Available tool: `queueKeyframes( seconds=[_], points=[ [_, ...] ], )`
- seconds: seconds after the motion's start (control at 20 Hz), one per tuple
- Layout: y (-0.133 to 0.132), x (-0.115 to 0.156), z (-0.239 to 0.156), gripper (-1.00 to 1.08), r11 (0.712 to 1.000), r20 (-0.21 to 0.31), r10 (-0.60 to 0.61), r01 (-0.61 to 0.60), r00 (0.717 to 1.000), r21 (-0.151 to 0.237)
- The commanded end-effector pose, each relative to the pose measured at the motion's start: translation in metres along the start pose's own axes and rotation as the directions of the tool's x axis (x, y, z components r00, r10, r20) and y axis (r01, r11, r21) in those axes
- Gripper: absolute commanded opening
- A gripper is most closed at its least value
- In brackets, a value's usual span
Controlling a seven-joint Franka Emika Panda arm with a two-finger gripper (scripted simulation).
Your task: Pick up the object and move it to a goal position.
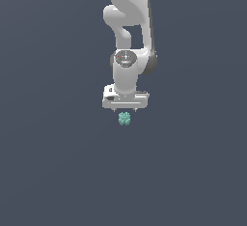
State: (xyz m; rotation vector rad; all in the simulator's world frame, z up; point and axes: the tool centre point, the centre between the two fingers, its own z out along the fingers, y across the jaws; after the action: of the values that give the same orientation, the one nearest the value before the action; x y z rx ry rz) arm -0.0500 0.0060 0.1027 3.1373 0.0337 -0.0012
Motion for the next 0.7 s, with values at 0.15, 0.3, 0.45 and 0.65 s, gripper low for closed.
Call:
queueKeyframes(
  seconds=[0.15, 0.3, 0.45, 0.65],
  points=[
    [-0.008, -0.009, 0.011, 1.00, 1.000, -0.001, -0.010, 0.010, 1.000, 0.004],
    [-0.008, -0.009, 0.011, 1.00, 1.000, 0.000, -0.011, 0.011, 1.000, 0.004],
    [-0.008, -0.010, 0.014, 1.00, 1.000, 0.000, -0.011, 0.011, 1.000, 0.004],
    [-0.008, -0.010, 0.028, 1.00, 1.000, 0.000, -0.011, 0.011, 1.000, 0.004]
  ],
)
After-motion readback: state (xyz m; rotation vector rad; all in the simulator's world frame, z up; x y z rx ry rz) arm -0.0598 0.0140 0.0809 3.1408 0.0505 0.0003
